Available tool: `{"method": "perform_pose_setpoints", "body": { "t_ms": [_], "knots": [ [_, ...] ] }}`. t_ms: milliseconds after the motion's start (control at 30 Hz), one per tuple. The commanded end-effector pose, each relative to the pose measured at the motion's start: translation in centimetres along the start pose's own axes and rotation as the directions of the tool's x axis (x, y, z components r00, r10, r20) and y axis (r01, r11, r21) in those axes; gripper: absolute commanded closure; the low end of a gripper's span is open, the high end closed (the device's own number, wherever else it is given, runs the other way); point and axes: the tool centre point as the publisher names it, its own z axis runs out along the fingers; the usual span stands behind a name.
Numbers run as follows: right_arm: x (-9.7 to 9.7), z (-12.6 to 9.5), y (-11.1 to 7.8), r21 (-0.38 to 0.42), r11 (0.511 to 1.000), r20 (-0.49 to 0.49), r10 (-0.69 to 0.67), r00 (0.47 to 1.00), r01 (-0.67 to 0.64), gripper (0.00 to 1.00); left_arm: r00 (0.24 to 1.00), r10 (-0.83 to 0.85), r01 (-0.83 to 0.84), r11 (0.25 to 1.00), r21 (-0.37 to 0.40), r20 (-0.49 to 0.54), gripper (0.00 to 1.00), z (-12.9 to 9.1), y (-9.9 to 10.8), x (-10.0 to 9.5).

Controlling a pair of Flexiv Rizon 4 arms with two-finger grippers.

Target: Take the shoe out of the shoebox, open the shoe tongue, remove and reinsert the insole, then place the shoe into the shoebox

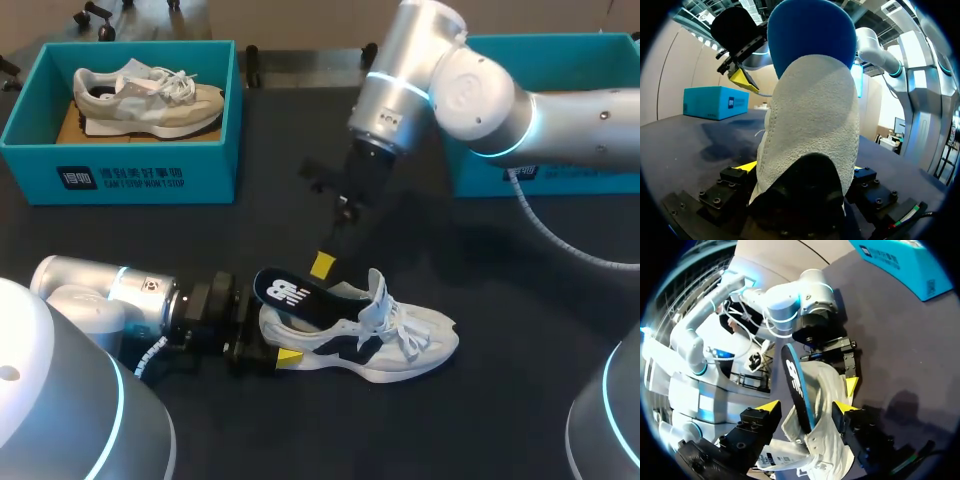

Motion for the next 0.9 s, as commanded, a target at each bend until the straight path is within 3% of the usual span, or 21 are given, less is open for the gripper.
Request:
{"method": "perform_pose_setpoints", "body": {
  "t_ms": [33,500,600,900],
  "knots": [
    [-0.6,0.5,0.3,-0.002,1.0,-0.02,-0.018,1.0,0.018,0.3,1.0,-0.001,0.001,1.0,-0.002,0.002,1.0,0.1,0.2,-0.1],
    [0.0,1.7,0.6,-0.025,0.997,-0.052,-0.081,0.995,0.08,0.38,1.0,-0.001,0.001,1.0,-0.002,0.002,1.0,0.1,0.2,-0.1],
    [0.4,2.0,0.8,-0.028,0.995,-0.054,-0.093,0.994,0.091,0.45,1.0,-0.001,0.001,1.0,-0.002,0.002,1.0,0.1,0.2,-0.1],
    [1.0,2.2,1.2,-0.035,0.994,-0.057,-0.11,0.992,0.108,0.45,1.0,-0.001,0.001,1.0,-0.002,0.002,1.0,0.1,0.2,-0.1]
  ]
}}
